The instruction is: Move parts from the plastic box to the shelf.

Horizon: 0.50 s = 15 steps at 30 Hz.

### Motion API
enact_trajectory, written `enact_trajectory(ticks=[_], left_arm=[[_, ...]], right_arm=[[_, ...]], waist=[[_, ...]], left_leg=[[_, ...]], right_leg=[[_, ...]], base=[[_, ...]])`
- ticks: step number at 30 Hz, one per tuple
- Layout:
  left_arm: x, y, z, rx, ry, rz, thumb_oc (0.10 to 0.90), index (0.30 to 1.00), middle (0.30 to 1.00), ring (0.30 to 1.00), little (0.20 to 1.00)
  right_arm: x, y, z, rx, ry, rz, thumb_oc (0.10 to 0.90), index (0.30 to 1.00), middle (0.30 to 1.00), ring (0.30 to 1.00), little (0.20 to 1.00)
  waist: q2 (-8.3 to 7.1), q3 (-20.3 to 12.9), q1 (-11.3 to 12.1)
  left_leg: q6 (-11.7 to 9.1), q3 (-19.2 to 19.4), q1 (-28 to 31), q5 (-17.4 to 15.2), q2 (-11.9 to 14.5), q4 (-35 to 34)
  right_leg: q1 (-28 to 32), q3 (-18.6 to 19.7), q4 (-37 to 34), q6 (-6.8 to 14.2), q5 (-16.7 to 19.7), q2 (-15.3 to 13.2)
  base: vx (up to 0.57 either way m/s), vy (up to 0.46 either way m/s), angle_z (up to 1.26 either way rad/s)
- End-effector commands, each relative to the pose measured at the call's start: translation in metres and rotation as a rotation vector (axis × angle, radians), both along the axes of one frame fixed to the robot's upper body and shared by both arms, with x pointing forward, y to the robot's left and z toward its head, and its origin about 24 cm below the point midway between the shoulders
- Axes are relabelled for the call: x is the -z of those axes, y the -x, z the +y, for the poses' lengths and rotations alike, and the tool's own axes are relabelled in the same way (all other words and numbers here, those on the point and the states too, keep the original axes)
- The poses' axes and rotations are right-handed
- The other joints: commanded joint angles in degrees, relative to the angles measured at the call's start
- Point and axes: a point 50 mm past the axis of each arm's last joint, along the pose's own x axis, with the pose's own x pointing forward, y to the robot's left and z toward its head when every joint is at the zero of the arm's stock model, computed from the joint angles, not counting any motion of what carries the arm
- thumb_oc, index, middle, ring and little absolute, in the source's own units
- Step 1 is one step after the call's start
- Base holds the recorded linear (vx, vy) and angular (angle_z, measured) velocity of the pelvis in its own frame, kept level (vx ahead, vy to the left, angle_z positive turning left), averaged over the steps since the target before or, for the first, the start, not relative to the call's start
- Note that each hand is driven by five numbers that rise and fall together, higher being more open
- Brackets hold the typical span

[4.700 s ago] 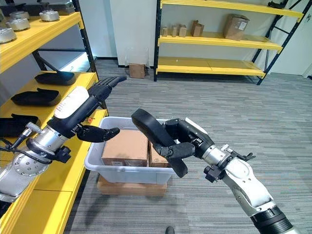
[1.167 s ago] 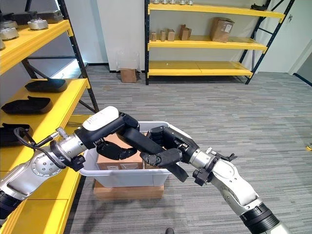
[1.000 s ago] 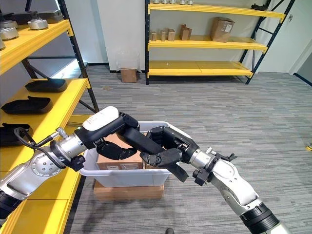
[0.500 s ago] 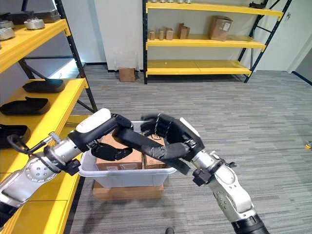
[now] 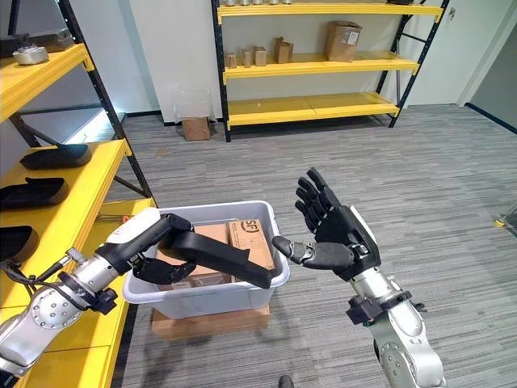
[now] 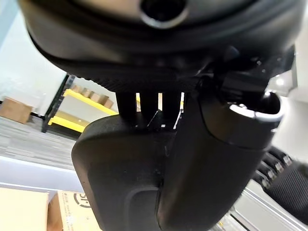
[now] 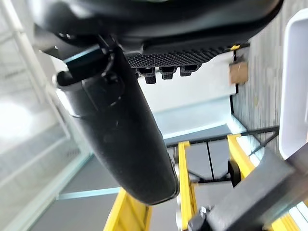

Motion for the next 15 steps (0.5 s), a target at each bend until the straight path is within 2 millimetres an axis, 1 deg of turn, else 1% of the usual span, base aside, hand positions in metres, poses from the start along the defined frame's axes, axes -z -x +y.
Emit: enact_trajectory(ticks=[1, 2, 4, 5, 6, 7, 10, 13, 14, 15], left_arm=[[-0.058, -0.010, 0.010, -0.029, 0.071, -0.299, 0.400, 0.300, 0.300, 0.300, 0.300], [-0.056, -0.006, 0.017, -0.067, 0.090, -0.299, 0.400, 0.300, 0.300, 0.300, 0.300], [-0.053, -0.002, 0.023, -0.107, 0.100, -0.297, 0.400, 0.300, 0.300, 0.300, 0.300], [-0.053, -0.002, 0.024, -0.107, 0.100, -0.297, 0.400, 0.300, 0.300, 0.300, 0.300], [-0.052, 0.003, 0.031, -0.147, 0.058, -0.312, 0.400, 0.300, 0.300, 0.300, 0.300], [-0.053, 0.005, 0.032, -0.160, 0.044, -0.327, 0.400, 0.300, 0.300, 0.300, 0.300], [-0.055, 0.012, 0.037, -0.207, 0.044, -0.367, 0.400, 0.300, 0.300, 0.300, 0.300], [-0.052, 0.020, 0.044, -0.260, 0.031, -0.386, 0.400, 0.300, 0.300, 0.300, 0.300], [-0.052, 0.020, 0.044, -0.262, 0.029, -0.386, 0.400, 0.300, 0.300, 0.300, 0.300], [-0.050, 0.023, 0.046, -0.293, 0.047, -0.395, 0.400, 0.300, 0.300, 0.300, 0.300]], right_arm=[[-0.055, 0.002, -0.006, 0.021, -0.042, -0.306, 0.900, 1.000, 1.000, 1.000, 1.000], [-0.048, 0.007, -0.013, 0.068, -0.047, -0.281, 0.900, 1.000, 1.000, 1.000, 1.000], [-0.039, 0.010, -0.018, 0.112, -0.040, -0.247, 0.900, 1.000, 1.000, 1.000, 1.000], [-0.039, 0.010, -0.018, 0.112, -0.040, -0.247, 0.900, 1.000, 1.000, 1.000, 1.000], [-0.025, 0.014, -0.023, 0.163, -0.064, -0.189, 0.900, 1.000, 1.000, 1.000, 1.000], [-0.020, 0.015, -0.025, 0.187, -0.058, -0.168, 0.900, 1.000, 1.000, 1.000, 1.000], [-0.017, 0.019, -0.032, 0.268, 0.012, -0.160, 0.900, 1.000, 1.000, 1.000, 1.000], [0.002, 0.021, -0.035, 0.344, -0.035, -0.097, 0.900, 1.000, 1.000, 1.000, 1.000], [0.002, 0.020, -0.035, 0.343, -0.036, -0.097, 0.900, 1.000, 1.000, 1.000, 1.000], [0.004, 0.021, -0.038, 0.376, 0.001, -0.089, 0.900, 1.000, 1.000, 1.000, 1.000]], waist=[[-1.21, -2.6, -1.9], [-0.87, -2.4, -2.0], [-0.59, -2.3, -2.3], [-0.59, -2.4, -2.3], [-0.23, -2.2, -2.2], [-0.04, -2.1, -2.1], [0.59, -1.9, -1.9], [1.45, -1.4, -1.6], [1.44, -1.4, -1.7], [1.79, -1.2, -1.3]], left_leg=[[1.2, 1.5, -4.2, 2.4, 1.8, 0.4], [1.2, 1.4, -4.3, 2.5, 1.8, 0.4], [1.1, 1.3, -4.2, 2.5, 1.7, 0.5], [1.1, 1.3, -4.2, 2.5, 1.7, 0.5], [1.1, 1.1, -4.2, 2.6, 1.8, 0.4], [1.0, 1.0, -4.3, 2.7, 1.8, 0.4], [0.9, 0.4, -4.6, 3.0, 1.9, 0.4], [0.8, -0.4, -4.9, 3.4, 2.1, 0.4], [0.8, -0.4, -4.9, 3.4, 2.1, 0.4], [0.8, -0.9, -5.0, 3.6, 2.3, 0.4]], right_leg=[[8.0, 0.1, 0.0, 3.4, -9.0, -3.4], [7.9, 0.1, 0.1, 3.3, -9.1, -3.4], [8.0, 0.1, 0.2, 3.1, -9.2, -3.3], [8.0, 0.1, 0.2, 3.1, -9.2, -3.3], [8.2, 0.0, 0.4, 2.9, -9.5, -3.2], [8.3, -0.1, 0.5, 2.8, -9.7, -3.2], [8.4, -0.6, 1.0, 2.5, -10.3, -2.8], [8.7, -1.3, 1.8, 2.0, -11.0, -2.4], [8.7, -1.4, 1.9, 2.0, -11.1, -2.4], [8.9, -1.8, 2.3, 1.7, -11.5, -2.2]], base=[[0.00, 0.000, 0.00], [0.00, 0.000, 0.00], [0.00, 0.000, 0.00], [0.00, 0.000, 0.00], [0.00, -0.031, -0.01], [-0.01, -0.046, -0.01], [-0.01, -0.034, 0.02], [-0.01, -0.029, 0.07], [-0.02, -0.039, 0.12], [-0.01, -0.039, 0.17]])
